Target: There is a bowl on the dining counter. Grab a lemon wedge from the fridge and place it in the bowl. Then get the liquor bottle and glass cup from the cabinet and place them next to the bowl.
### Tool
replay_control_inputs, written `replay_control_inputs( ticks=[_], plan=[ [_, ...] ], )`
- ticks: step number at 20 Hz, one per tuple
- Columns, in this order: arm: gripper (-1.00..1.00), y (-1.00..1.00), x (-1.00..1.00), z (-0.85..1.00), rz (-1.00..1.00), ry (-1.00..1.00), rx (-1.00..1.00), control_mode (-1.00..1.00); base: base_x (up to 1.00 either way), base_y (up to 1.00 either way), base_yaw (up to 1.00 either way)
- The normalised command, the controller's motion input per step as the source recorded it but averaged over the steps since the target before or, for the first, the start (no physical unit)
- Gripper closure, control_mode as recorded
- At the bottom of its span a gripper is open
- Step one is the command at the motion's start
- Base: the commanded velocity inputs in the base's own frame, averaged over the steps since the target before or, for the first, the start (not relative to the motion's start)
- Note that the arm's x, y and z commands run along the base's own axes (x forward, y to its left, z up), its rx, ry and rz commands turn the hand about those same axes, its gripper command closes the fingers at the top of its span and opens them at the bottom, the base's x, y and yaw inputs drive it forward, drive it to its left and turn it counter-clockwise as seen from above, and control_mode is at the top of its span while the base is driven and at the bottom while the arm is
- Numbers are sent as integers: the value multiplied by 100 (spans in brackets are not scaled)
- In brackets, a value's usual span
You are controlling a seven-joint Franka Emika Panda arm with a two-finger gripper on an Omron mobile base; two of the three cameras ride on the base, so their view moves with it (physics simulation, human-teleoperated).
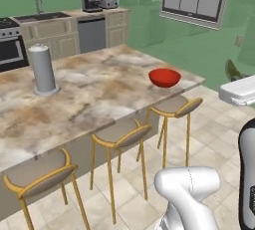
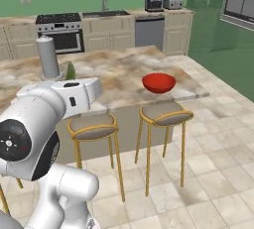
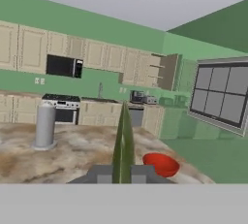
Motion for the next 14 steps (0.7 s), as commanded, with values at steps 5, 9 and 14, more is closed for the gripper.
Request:
replay_control_inputs(
  ticks=[5, 9, 14],
  plan=[
    [100, 0, 0, 0, 0, 0, 0, 100, 21, -69, 18],
    [100, 0, 0, 0, 0, 0, 0, 100, 40, -56, 27],
    [100, 0, 0, 0, 0, 0, 0, 100, 49, -53, 34]
  ],
)
